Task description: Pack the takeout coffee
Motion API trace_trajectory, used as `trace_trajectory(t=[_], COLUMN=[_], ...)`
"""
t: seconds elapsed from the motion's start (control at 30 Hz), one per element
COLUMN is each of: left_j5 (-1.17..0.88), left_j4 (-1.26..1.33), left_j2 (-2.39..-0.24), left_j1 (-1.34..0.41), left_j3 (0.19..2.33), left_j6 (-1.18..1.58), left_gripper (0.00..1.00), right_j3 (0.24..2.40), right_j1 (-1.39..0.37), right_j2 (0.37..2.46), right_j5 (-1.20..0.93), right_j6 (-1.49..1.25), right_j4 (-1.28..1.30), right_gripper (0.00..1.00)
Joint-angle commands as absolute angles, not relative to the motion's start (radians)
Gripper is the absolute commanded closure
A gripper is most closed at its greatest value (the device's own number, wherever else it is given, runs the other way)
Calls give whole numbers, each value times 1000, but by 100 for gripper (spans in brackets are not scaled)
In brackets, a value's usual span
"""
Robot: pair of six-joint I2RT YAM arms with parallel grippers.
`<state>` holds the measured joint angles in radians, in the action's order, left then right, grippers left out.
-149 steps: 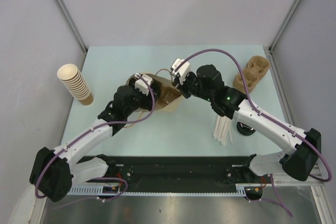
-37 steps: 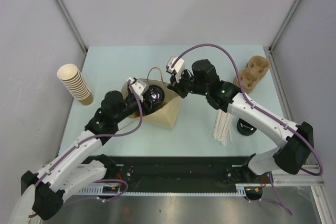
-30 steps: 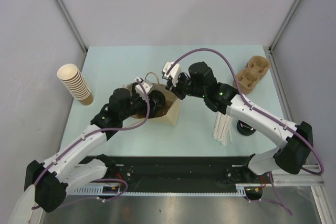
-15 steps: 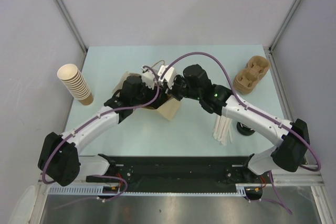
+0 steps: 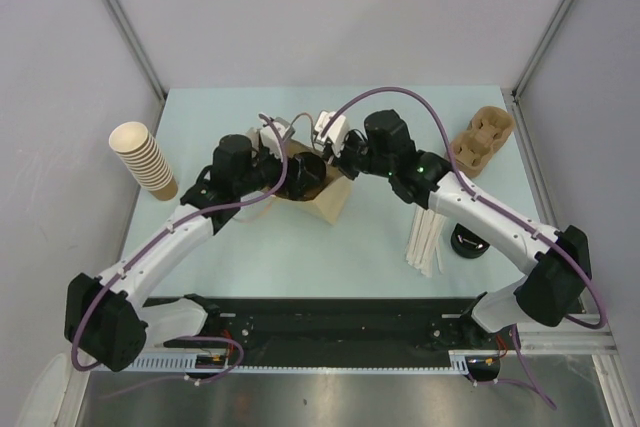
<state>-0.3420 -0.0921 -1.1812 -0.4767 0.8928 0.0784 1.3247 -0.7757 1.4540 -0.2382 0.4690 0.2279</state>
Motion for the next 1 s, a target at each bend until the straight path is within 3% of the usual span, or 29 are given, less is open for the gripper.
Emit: trace_trajectory(t=[0.0,0.43,0.8,0.97], left_j5=[-465,-730,-792,-819], left_j4=[-22,121,-219,-311], left_j2=[-1109,-1042,-1104,-1118], left_j1=[-463,-385,-385,-387], left_j3=[940,874,1002,1025], left_j6=[28,11,-494,-609], left_gripper=[100,100,100,100], right_j3=[1371,1399,1466,1477], right_j1=[-764,-716,-681,-712], right_j2=[1456,1447,1463,1463], right_j5=[-333,-475,-716,-701], right_j6=[486,457,635,692], right_j4=[195,229,423,459], right_gripper=[100,100,100,100])
